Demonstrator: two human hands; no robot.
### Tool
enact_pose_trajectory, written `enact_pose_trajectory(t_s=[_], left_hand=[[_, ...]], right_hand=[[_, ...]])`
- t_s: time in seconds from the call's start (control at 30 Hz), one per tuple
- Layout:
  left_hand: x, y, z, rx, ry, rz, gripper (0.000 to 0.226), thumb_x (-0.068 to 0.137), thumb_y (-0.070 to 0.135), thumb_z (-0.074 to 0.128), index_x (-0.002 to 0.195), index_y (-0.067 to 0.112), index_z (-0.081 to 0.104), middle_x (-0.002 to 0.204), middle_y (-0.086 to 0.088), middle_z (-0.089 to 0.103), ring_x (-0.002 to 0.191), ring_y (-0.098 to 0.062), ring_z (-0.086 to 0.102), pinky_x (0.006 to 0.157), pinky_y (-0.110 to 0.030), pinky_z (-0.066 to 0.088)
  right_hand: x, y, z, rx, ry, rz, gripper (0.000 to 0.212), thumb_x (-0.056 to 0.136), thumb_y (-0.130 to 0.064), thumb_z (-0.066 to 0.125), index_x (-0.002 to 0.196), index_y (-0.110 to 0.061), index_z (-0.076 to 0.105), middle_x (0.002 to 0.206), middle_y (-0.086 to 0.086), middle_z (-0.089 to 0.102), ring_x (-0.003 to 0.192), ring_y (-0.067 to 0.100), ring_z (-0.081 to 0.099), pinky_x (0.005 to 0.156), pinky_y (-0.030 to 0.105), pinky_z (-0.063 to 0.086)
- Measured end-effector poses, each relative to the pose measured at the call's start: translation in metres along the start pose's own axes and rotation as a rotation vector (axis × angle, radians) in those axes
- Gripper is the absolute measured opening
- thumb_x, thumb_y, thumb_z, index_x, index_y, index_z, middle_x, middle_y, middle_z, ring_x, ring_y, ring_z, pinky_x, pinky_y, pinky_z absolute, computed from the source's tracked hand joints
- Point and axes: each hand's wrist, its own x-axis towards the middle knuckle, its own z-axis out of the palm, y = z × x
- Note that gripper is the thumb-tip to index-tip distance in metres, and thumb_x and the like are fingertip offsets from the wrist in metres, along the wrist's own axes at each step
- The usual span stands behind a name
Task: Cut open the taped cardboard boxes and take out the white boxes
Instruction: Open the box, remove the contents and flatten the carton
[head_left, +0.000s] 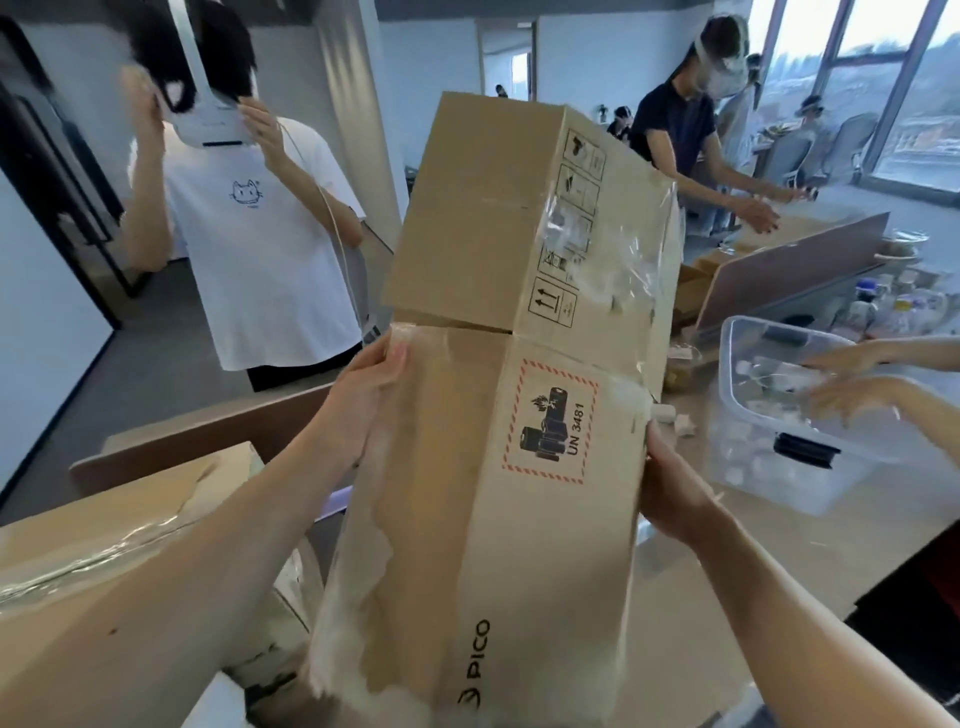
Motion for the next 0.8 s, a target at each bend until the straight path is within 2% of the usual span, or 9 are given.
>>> enact_pose_trajectory(t_s=[0.13,0.23,0.33,0.37,0.43,0.5,0.57,0.63,0.8], left_hand=[[-0.002,0.006,-0.026,0.023,0.039,-0.002,0.020,0.096,0.021,0.055,0.107,0.012,0.069,0.100,-0.008,0.072,0.091,-0.022,0.069,0.084,-0.035,0.055],[-0.007,0.004,-0.037,0.042,0.083,-0.027,0.031,0.101,0.018,0.047,0.086,0.023,0.074,0.091,-0.002,0.074,0.084,-0.017,0.070,0.075,-0.030,0.058],[-0.011,-0.014,-0.043,0.054,0.152,-0.073,0.028,0.103,0.018,0.048,0.091,0.023,0.073,0.093,-0.003,0.074,0.084,-0.018,0.072,0.071,-0.031,0.059],[-0.013,-0.022,-0.043,0.052,0.181,-0.095,0.026,0.103,0.019,0.049,0.091,0.023,0.072,0.093,-0.003,0.074,0.083,-0.018,0.072,0.069,-0.030,0.059],[-0.014,-0.041,-0.048,0.089,0.226,-0.140,0.019,0.104,0.020,0.049,0.101,0.019,0.068,0.096,-0.005,0.075,0.085,-0.019,0.072,0.069,-0.031,0.059],[-0.015,-0.063,-0.055,0.183,0.234,-0.186,0.020,0.105,0.023,0.048,0.110,0.013,0.064,0.100,-0.006,0.074,0.088,-0.021,0.071,0.074,-0.033,0.058],[-0.017,-0.091,-0.062,0.332,0.243,-0.254,0.024,0.106,0.026,0.047,0.112,0.006,0.060,0.098,-0.010,0.069,0.087,-0.025,0.064,0.078,-0.037,0.052],[-0.022,-0.120,-0.067,0.420,0.284,-0.329,0.023,0.106,0.023,0.047,0.108,0.003,0.057,0.092,-0.010,0.063,0.084,-0.025,0.057,0.074,-0.038,0.048],[-0.047,-0.194,-0.068,0.405,0.423,-0.497,0.019,0.105,0.023,0.049,0.112,0.024,0.067,0.107,-0.002,0.074,0.100,-0.024,0.070,0.090,-0.047,0.056]], right_hand=[[-0.002,-0.006,0.011,0.031,0.119,-0.036,0.054,0.095,-0.053,0.049,0.128,-0.013,0.064,0.130,0.018,0.062,0.121,0.033,0.060,0.103,0.049,0.046],[-0.004,-0.018,0.011,-0.016,0.271,-0.100,0.041,0.083,-0.049,0.068,0.108,-0.017,0.074,0.121,0.014,0.069,0.110,0.027,0.066,0.098,0.045,0.050],[0.002,-0.025,0.003,-0.163,0.427,-0.128,0.078,0.053,-0.063,0.087,0.109,-0.011,0.071,0.113,0.013,0.071,0.100,0.026,0.068,0.093,0.047,0.054],[0.005,-0.026,-0.002,-0.235,0.466,-0.142,0.077,0.050,-0.066,0.087,0.105,-0.014,0.072,0.109,0.011,0.073,0.097,0.026,0.069,0.091,0.048,0.056],[0.013,-0.028,-0.010,-0.389,0.539,-0.148,0.063,0.058,-0.067,0.083,0.098,-0.020,0.073,0.098,0.005,0.075,0.093,0.027,0.070,0.085,0.049,0.058],[0.017,-0.030,-0.011,-0.529,0.596,-0.155,0.046,0.072,-0.058,0.079,0.095,-0.018,0.071,0.091,0.003,0.073,0.086,0.023,0.068,0.080,0.044,0.059],[0.024,-0.029,-0.012,-0.747,0.645,-0.193,0.037,0.083,-0.047,0.073,0.097,-0.013,0.068,0.091,0.005,0.068,0.083,0.022,0.062,0.080,0.042,0.055],[0.032,-0.020,-0.015,-0.904,0.637,-0.195,0.032,0.088,-0.040,0.070,0.096,-0.009,0.066,0.093,0.009,0.065,0.086,0.027,0.060,0.080,0.040,0.051],[0.053,0.024,-0.028,-1.064,0.552,-0.050,0.031,0.091,-0.037,0.065,0.101,-0.009,0.061,0.097,0.010,0.061,0.092,0.031,0.059,0.074,0.037,0.045]])
